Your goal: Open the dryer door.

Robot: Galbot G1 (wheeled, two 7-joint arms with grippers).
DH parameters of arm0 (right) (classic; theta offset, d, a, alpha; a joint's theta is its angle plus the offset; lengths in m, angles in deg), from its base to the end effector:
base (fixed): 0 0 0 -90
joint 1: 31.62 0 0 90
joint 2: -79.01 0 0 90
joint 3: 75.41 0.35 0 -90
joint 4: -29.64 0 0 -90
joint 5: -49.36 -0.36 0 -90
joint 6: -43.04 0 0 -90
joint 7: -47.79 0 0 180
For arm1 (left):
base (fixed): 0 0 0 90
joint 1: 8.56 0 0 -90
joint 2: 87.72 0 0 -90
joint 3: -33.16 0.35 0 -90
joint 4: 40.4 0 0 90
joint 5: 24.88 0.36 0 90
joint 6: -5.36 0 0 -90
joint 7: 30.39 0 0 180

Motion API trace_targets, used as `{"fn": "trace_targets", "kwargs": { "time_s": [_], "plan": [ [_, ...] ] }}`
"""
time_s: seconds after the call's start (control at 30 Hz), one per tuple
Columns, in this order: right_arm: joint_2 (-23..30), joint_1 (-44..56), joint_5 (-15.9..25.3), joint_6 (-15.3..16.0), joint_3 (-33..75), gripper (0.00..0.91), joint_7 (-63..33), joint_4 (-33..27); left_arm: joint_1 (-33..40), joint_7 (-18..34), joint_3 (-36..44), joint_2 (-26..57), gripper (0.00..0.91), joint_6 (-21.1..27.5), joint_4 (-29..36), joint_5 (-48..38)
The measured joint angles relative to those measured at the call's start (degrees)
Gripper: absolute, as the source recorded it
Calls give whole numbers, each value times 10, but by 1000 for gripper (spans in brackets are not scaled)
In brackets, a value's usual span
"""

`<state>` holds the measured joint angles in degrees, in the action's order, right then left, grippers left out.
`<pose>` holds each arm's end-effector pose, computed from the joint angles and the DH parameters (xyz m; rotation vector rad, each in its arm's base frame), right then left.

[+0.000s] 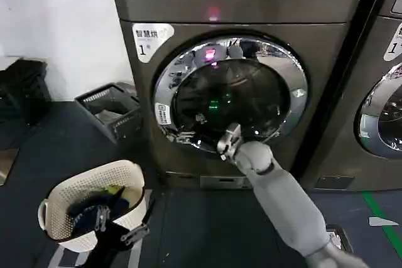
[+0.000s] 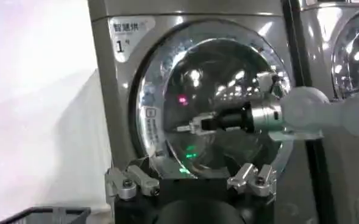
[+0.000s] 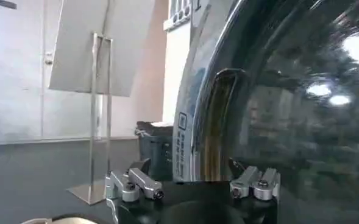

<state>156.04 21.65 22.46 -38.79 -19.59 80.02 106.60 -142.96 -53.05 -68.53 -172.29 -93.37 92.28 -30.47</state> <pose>0.5103 0.0952 -0.1987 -1.5680 2.6458 -0.0766 0.1149 0.0634 -0.2531 0.4824 2.9851 0.2151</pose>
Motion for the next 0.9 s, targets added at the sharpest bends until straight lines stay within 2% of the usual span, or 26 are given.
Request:
{"fn": "trace_targets", "kwargs": {
  "time_s": [0.4,0.73,0.9],
  "plan": [
    [0,-10,-16,-4,-5,907,36,-10,12,6,-4,4,907,31,0,-15],
    [-39,8,-42,-2,-1,907,130,32,49,18,-40,22,907,47,-13,-92],
    [-73,25,-55,6,6,907,195,73,77,-6,-80,45,907,54,-26,-147]
  ]
}}
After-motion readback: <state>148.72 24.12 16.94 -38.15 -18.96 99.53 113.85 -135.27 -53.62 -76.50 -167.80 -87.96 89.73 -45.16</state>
